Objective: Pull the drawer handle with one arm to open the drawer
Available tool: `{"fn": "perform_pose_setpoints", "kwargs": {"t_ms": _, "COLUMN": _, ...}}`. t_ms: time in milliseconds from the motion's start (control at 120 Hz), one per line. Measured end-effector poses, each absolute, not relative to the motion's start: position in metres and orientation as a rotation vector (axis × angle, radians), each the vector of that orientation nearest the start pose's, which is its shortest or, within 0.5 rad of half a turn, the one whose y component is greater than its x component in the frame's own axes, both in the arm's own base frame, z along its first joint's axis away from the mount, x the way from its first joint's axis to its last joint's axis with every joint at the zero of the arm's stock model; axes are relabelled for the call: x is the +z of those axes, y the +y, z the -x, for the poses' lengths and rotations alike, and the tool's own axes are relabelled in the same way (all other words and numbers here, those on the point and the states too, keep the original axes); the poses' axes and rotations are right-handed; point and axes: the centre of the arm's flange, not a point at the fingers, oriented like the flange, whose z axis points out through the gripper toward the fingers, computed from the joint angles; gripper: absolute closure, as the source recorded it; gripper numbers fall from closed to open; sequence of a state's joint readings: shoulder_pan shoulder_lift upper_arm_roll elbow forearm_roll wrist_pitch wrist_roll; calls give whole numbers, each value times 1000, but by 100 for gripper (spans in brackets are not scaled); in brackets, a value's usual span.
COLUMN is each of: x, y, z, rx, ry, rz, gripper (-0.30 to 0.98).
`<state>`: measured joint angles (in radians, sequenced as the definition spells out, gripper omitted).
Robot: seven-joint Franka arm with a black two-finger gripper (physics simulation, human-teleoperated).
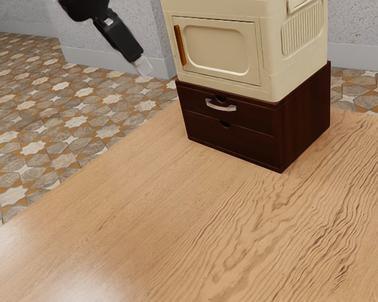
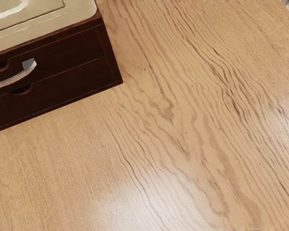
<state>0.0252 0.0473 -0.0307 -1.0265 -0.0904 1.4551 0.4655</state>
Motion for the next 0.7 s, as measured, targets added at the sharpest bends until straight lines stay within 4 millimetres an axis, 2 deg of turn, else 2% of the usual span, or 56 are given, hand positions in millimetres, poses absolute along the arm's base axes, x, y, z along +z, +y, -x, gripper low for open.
{"fn": "perform_pose_setpoints", "kwargs": {"t_ms": 158, "x": 873, "y": -56, "z": -466, "rx": -649, "ry": 1261, "rz": 2708, "gripper": 0}}
{"fn": "perform_pose_setpoints", "kwargs": {"t_ms": 200, "x": 874, "y": -59, "z": -463, "rx": -639, "ry": 1353, "rz": 2647, "gripper": 0}}
{"fn": "perform_pose_setpoints", "kwargs": {"t_ms": 233, "x": 873, "y": -52, "z": -464, "rx": -624, "ry": 1400, "rz": 2611, "gripper": 0}}
{"fn": "perform_pose_setpoints", "kwargs": {"t_ms": 317, "x": 860, "y": -15, "z": -482, "rx": -565, "ry": 1437, "rz": 2567, "gripper": 0}}
{"fn": "perform_pose_setpoints", "kwargs": {"t_ms": 425, "x": 847, "y": 44, "z": -488, "rx": -498, "ry": 1436, "rz": 2564, "gripper": 0}}
{"fn": "perform_pose_setpoints", "kwargs": {"t_ms": 700, "x": 811, "y": 183, "z": -471, "rx": -357, "ry": 1366, "rz": 2642, "gripper": 0}}
